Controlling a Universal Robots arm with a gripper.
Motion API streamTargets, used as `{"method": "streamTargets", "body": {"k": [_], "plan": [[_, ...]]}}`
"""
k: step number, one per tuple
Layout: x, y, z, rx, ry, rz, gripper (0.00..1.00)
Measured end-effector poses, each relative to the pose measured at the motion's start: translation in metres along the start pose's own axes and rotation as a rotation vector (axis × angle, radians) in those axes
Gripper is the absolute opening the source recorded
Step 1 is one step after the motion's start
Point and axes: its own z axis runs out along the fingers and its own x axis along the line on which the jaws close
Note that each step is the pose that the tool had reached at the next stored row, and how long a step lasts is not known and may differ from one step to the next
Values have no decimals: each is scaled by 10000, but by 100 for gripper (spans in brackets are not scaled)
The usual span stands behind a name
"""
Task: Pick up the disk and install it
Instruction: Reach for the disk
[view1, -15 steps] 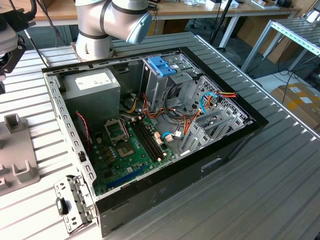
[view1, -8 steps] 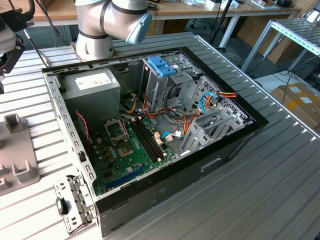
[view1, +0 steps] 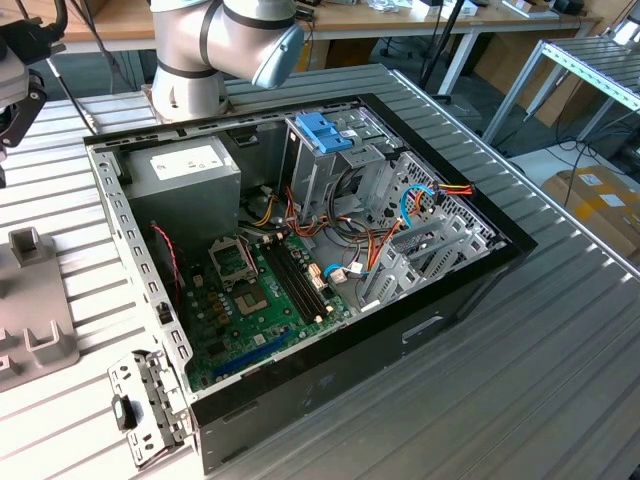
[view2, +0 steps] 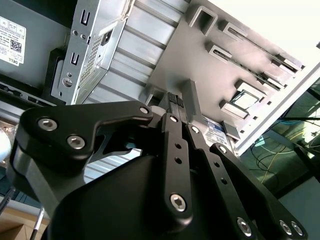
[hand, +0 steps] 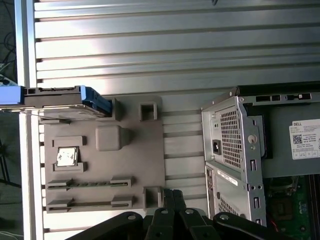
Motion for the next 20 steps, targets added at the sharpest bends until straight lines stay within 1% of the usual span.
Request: {"method": "streamTargets", "body": {"k": [14, 20], "plan": [[68, -5, 0, 0, 0, 1, 11], [142, -10, -1, 0, 0, 0, 11]]}}
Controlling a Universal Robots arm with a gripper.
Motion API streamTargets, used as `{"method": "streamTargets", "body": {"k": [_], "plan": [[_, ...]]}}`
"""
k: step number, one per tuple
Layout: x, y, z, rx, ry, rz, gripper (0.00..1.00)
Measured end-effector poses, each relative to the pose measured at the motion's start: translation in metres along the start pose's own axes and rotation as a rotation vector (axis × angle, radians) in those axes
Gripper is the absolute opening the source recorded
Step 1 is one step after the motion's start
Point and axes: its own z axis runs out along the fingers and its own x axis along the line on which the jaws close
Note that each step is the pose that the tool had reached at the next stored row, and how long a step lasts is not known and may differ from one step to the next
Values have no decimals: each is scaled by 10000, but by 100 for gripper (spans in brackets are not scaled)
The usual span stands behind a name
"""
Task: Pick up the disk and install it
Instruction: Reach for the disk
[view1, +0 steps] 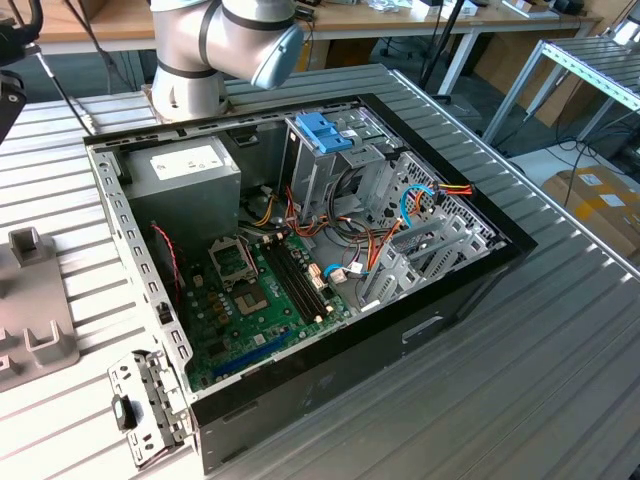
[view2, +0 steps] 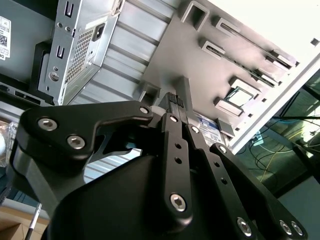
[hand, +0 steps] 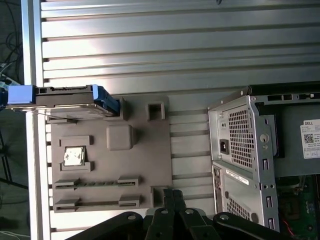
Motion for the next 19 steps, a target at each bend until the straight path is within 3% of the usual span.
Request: {"method": "streamTargets", "body": {"k": [9, 19], "plan": [[83, 10, 2, 0, 0, 1, 11], [158, 84, 11, 0, 0, -1, 11]]}}
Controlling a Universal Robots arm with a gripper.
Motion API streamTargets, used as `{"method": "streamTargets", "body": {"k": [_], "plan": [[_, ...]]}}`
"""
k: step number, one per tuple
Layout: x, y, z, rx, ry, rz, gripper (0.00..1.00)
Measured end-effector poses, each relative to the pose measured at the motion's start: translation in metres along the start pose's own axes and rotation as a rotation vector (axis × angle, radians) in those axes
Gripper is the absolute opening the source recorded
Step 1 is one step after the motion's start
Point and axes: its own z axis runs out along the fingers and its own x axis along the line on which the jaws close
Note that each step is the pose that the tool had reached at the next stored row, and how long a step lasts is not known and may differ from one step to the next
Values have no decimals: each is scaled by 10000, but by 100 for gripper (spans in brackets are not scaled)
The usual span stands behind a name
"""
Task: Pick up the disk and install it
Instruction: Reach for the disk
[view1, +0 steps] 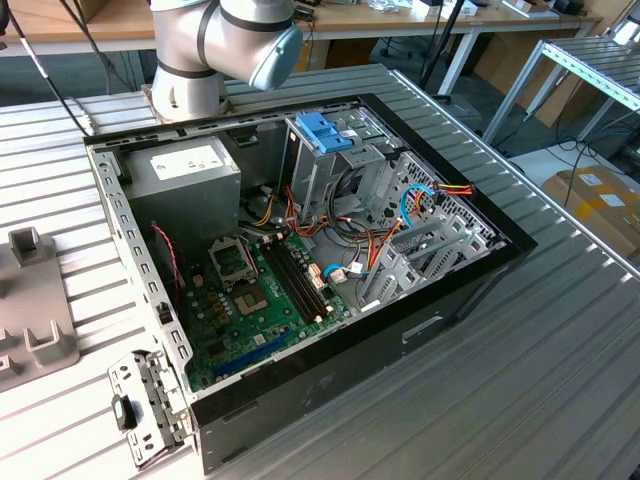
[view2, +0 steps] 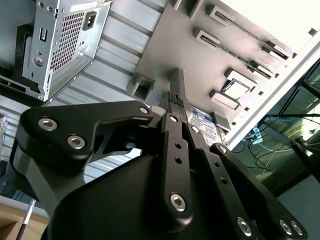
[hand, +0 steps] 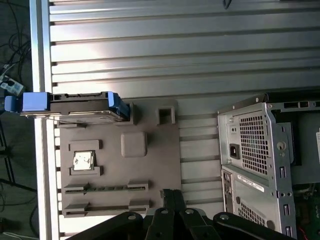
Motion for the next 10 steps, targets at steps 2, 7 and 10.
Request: {"method": "streamTargets", "body": {"k": [2, 7, 10], "plan": [[9, 10, 1, 0, 0, 0, 11], [36, 36, 5, 0, 0, 1, 11], [63, 58, 8, 0, 0, 1, 11]]}}
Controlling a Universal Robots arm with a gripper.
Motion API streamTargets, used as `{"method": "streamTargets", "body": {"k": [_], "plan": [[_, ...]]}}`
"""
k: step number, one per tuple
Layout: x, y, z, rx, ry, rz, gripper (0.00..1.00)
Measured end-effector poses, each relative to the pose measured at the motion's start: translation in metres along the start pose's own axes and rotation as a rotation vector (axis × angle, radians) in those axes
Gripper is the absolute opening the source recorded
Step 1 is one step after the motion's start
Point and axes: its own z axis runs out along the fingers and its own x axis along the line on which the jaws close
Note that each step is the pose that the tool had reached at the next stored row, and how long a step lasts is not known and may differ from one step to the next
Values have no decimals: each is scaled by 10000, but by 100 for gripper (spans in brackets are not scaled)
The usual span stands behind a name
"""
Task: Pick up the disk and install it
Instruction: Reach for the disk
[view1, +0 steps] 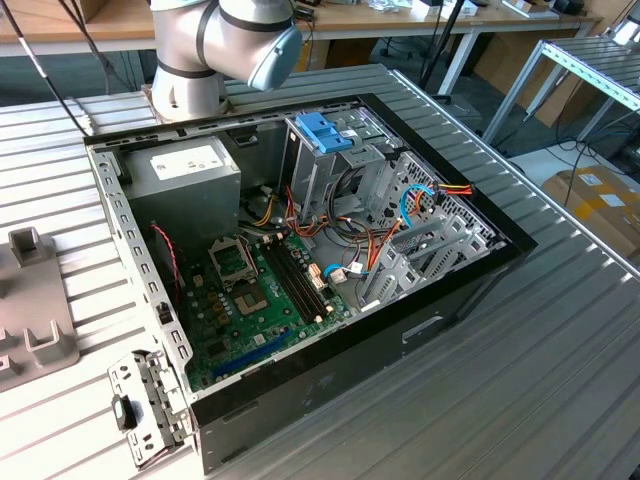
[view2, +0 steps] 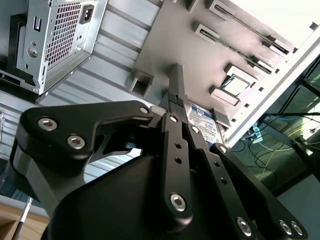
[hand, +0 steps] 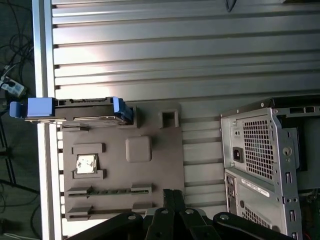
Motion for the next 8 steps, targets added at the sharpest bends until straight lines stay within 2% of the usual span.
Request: {"method": "streamTargets", "body": {"k": [8], "plan": [[42, 22, 4, -1, 0, -1, 11]]}}
